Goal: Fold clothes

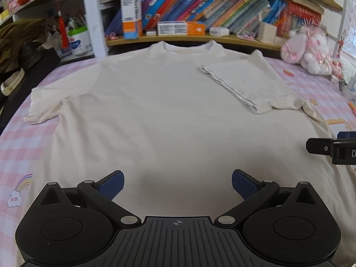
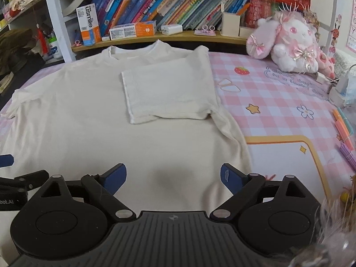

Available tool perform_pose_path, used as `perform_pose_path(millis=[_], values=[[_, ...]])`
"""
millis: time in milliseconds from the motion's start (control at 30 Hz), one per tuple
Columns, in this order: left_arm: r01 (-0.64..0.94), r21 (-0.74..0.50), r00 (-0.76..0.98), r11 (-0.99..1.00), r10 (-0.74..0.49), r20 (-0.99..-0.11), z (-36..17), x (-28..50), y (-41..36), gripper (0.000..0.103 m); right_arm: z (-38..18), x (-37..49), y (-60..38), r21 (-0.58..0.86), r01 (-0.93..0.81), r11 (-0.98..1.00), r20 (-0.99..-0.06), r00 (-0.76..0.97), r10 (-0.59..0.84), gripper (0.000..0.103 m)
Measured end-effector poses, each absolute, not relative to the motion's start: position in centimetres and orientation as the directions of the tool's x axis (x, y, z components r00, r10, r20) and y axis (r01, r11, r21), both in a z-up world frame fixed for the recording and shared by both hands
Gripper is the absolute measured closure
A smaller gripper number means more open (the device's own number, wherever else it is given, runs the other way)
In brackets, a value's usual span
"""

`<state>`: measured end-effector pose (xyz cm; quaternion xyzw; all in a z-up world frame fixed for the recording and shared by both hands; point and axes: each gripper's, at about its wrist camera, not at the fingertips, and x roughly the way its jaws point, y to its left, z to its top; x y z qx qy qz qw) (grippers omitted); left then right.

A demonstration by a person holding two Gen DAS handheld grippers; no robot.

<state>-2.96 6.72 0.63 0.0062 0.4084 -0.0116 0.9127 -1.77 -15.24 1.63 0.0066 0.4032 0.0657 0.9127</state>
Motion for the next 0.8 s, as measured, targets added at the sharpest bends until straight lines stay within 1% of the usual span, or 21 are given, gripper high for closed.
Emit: perform_pose_path(millis=[367, 500, 800], values=[[-0.006, -0.025, 0.697, 1.000, -0.014, -0.717, 1.8, -2.7, 14.7, 0.000, 2.2, -2.2, -8.4, 0.048, -0.130, 0.990, -0.720, 0.682, 0.124, 0.008], [-0.048, -0.033, 0.702, 0.998, 0.010, -0.712, 2.0, -1.9, 18.0, 0.000, 2.5, -2.4, -6.3, 0.038, -0.126, 0.991, -0.710, 0.695, 0.116, 0.008], [-0.148, -0.114, 0.705, 0.982, 0.024, -0.709, 1.7, -0.7, 24.4, 0.000, 2.3, -3.1, -3.3, 0.016, -0.122, 0.992, -0.706, 0.702, 0.097, 0.008]])
